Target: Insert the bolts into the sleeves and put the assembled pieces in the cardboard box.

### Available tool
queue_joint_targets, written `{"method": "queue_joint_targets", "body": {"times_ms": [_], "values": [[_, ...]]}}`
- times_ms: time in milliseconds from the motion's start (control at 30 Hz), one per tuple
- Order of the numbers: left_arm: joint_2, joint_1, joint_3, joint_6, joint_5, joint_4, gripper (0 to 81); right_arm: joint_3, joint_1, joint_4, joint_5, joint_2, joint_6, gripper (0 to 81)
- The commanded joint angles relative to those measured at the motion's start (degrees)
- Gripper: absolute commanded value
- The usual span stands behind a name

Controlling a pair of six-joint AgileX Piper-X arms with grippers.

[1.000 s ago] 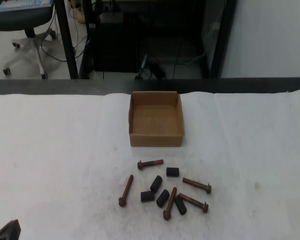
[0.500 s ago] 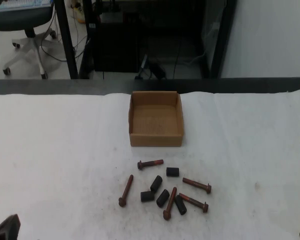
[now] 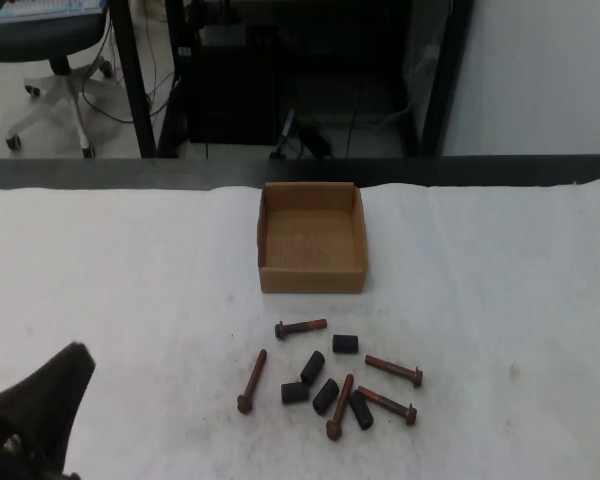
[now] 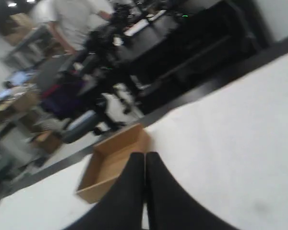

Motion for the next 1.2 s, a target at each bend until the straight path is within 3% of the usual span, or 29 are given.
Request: {"method": "queue_joint_targets", "body": {"times_ms": [0, 133, 300, 533, 667, 800, 933, 1067, 1167], "values": [[-0.01, 0.19, -0.59, -2.18, 3.03, -1.91, 0.3, -0.52, -0.16, -5.26, -7.27, -0.11, 1.65, 1.1], [1.83, 0.19, -2.1, -2.16, 8.19, 2.72, 0.3, -1.82, -0.16, -5.12, -13.02, 4.03, 1.91, 10.8], [13.18, 0.19, -9.52, -0.09, 10.14, 7.56, 0.1, -9.73, -0.16, -5.23, -18.06, 16.33, -1.49, 21.5], [38.63, 0.05, -28.4, 3.63, 20.6, 19.8, 2.3, -29.07, -0.16, 1.82, -27.82, 39.89, -10.59, 23.1], [53.8, -1.39, -42.58, 10.59, 21.39, 34.32, 2.3, -40.09, 0.58, 13.34, -25.85, 51.55, -21.31, 23.1], [65.33, -4.7, -52.91, 24.45, 14.25, 48.6, 2.3, -46.33, 3.5, 19.27, -20.38, 57.65, -27.05, 23.1], [72.98, -8.16, -55.94, 39.36, 9.0, 50.32, 2.3, -48.47, 6.7, 21.92, -17.37, 59.24, -26.83, 23.1], [78.64, -10.07, -55.92, 39.03, 6.35, 45.4, 2.3, -50.04, 9.79, 26.81, -14.41, 59.08, -26.84, 23.1], [82.5, -11.12, -55.92, 30.36, -2.72, 39.66, 2.3, -50.16, 11.08, 28.34, -14.0, 59.08, -26.84, 23.5]]}}
